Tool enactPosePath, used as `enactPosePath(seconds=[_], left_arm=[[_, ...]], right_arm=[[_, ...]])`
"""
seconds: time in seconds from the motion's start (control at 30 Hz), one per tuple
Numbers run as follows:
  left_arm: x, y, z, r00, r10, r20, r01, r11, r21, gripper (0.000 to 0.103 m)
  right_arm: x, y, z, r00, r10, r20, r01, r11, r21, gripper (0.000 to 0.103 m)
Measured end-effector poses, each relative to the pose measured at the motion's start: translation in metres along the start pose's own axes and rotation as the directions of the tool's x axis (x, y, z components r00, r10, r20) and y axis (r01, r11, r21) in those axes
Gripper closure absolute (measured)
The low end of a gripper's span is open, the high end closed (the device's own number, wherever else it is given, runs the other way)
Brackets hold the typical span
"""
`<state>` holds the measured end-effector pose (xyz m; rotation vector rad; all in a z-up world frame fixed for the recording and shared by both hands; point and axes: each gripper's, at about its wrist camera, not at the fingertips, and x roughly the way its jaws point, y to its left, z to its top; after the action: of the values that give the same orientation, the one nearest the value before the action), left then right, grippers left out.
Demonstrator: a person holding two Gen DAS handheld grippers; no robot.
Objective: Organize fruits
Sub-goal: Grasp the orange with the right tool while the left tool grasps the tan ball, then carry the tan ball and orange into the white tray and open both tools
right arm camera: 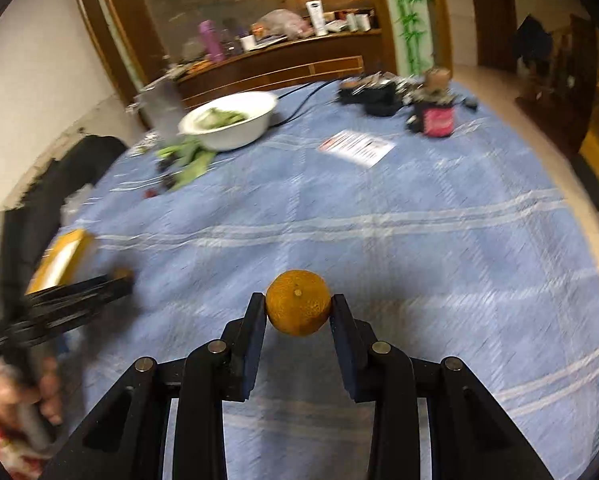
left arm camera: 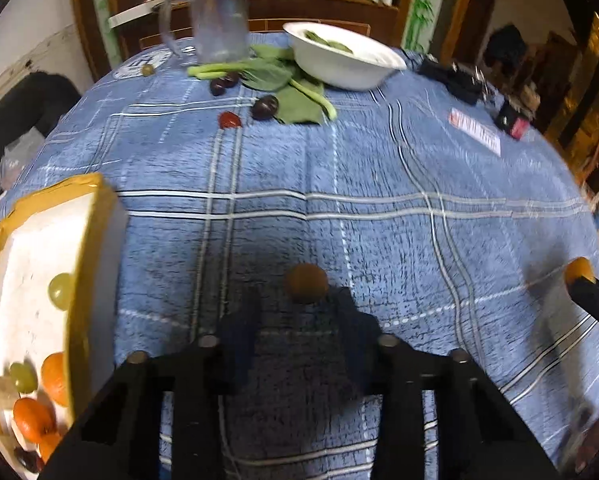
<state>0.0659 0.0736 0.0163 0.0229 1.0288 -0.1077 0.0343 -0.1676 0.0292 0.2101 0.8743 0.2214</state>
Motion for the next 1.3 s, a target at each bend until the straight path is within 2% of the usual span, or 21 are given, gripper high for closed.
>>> enactPosePath(seconds=[0.13, 0.37, 0.57, 0.87, 1.3], left_arm=[[-0.002, -0.007, -0.002, 0.999, 0.025, 0.039, -0.026, 0.999, 0.035, 0.083], [-0.021, 0.0, -0.008, 0.997, 0.02, 0.07, -0.019, 1.0, -0.017, 0.084], [-0.061, -0.006, -0.025, 0.988, -0.049, 0.147, 0.053, 0.998, -0.029, 0.083], [-0.105, -0.004, -0.054, 0.978, -0.043, 0.206, 0.052, 0.998, -0.038, 0.083], [-0.162, 0.029, -0.085, 0.958, -0.025, 0.287, 0.059, 0.992, -0.11, 0.083]], right_arm=[[0.001, 0.016, -0.016, 1.0, 0.007, 0.019, -0.006, 1.0, -0.021, 0.068], [0.012, 0.008, -0.023, 0.999, 0.028, 0.02, -0.029, 1.0, 0.013, 0.068], [0.013, 0.002, -0.022, 0.999, 0.034, 0.02, -0.034, 0.999, 0.04, 0.068], [0.019, 0.008, -0.025, 1.0, -0.008, 0.02, 0.008, 1.0, 0.022, 0.069], [0.022, 0.006, -0.028, 0.999, -0.049, 0.003, 0.049, 0.998, 0.041, 0.069]])
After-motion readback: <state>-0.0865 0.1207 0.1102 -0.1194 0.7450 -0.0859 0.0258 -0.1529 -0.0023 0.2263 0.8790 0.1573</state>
